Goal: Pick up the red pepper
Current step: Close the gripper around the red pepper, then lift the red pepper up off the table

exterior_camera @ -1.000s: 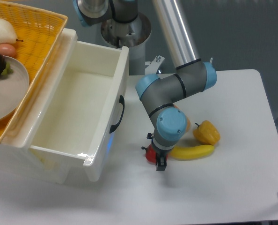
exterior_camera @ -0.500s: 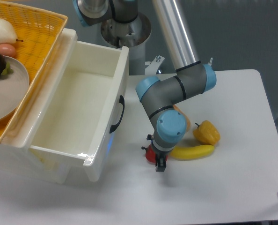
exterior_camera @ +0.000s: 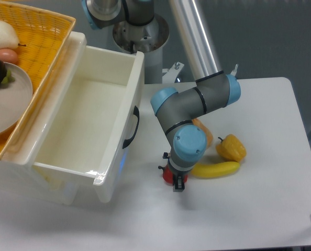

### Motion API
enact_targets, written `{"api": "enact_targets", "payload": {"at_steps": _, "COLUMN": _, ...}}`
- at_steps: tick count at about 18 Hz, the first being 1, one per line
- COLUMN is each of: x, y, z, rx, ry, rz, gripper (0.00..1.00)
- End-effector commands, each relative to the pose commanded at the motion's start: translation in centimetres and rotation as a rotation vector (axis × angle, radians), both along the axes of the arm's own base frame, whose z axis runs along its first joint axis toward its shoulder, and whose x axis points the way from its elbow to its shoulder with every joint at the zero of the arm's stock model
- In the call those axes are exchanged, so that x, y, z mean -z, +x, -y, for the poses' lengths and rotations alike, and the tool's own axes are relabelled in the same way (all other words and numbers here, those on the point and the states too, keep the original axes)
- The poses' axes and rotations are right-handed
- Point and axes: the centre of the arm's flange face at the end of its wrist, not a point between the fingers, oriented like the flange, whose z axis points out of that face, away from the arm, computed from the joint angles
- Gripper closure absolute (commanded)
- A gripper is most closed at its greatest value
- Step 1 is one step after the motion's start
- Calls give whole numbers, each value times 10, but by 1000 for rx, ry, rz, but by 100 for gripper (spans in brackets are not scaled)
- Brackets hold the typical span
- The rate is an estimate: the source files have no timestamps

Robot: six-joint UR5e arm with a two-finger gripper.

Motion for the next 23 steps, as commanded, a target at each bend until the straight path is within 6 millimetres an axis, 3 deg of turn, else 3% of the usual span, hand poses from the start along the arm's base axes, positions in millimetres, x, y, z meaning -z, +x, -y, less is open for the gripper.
{"api": "enact_targets", "payload": {"at_steps": 3, "x": 0, "y": 0, "z": 0, "rx": 2, "ry": -1, "rz": -1, "gripper": 19}}
{"api": "enact_targets", "payload": {"at_steps": 7, "x": 1, "y": 0, "z": 0, "rx": 0, "ry": -2, "rz": 0, "gripper": 31}}
{"api": "enact_targets", "payload": {"at_steps": 10, "x": -1, "y": -2, "z": -1, "rx": 0, "ry": 1, "rz": -3, "gripper": 33}}
{"api": "enact_targets", "payload": {"at_steps": 19, "x": -28, "y": -19, "z": -5, "rx": -17, "ry": 39, "rz": -38, "gripper": 33}}
{"api": "enact_targets", "payload": {"at_steps": 23, "x": -50, "y": -27, "z": 0, "rx": -35, "ry": 60, "rz": -55, "gripper": 33}}
